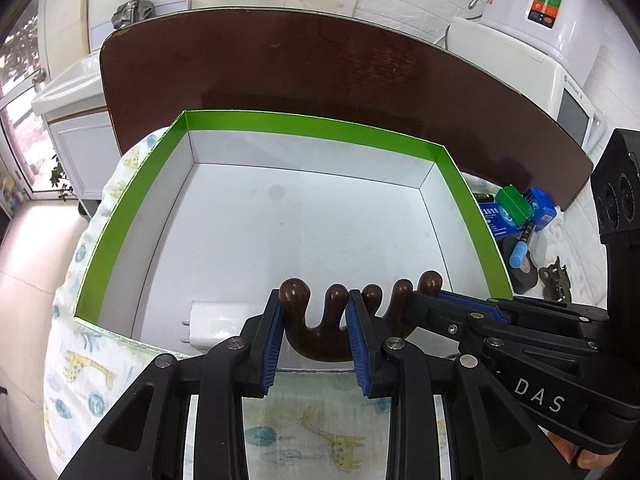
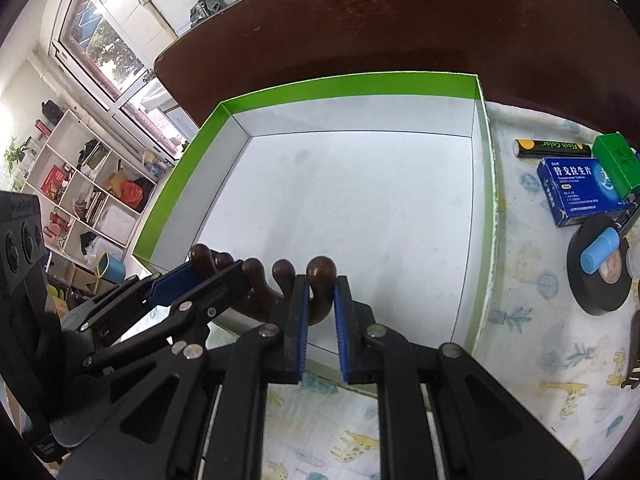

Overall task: Organize rigid objects
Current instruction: 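Lower the comb into the green box and open the right gripper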

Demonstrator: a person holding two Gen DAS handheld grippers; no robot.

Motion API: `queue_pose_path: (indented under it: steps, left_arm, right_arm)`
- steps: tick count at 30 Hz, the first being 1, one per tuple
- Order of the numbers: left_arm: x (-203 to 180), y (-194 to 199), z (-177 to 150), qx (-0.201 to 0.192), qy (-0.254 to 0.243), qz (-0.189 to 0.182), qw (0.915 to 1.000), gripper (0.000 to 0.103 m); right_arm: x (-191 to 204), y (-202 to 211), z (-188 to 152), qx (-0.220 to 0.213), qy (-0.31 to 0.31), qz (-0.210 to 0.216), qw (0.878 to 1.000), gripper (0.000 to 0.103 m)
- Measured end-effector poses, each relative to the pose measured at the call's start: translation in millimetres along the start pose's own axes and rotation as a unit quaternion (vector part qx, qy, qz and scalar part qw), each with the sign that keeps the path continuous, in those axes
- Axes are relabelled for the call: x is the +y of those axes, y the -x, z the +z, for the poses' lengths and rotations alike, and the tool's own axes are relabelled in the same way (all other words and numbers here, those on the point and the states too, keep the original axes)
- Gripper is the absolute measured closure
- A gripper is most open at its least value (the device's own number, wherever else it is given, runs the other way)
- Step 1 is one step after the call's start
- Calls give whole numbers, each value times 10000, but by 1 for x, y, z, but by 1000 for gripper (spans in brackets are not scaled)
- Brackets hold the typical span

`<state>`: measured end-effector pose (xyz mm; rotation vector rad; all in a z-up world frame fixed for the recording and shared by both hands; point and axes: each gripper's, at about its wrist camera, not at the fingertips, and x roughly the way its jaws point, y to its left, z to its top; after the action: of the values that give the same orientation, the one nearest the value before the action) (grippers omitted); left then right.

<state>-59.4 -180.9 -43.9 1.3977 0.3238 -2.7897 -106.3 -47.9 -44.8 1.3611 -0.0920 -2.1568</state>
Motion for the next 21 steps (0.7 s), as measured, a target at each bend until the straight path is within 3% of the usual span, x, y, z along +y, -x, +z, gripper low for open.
queue_pose_path:
  steps: [6,8,12,21]
  left_arm:
    - [2,0,1,31,71,51,10000,72]
    - [2,0,1,41,95,88,9999,71]
    - [5,4,2,22,236,189,9995,59]
    - [-11,14,6,-55,241,253,9994,52]
  right_arm:
    - [-1,0,-3,48,-9,70,10000,89]
    - [-2,2,-4,66,0,64,10000,83]
    - [-3,6,-6,41,7,108,9999,81]
    - [-10,24,-10,-165,-29,197,9997,78]
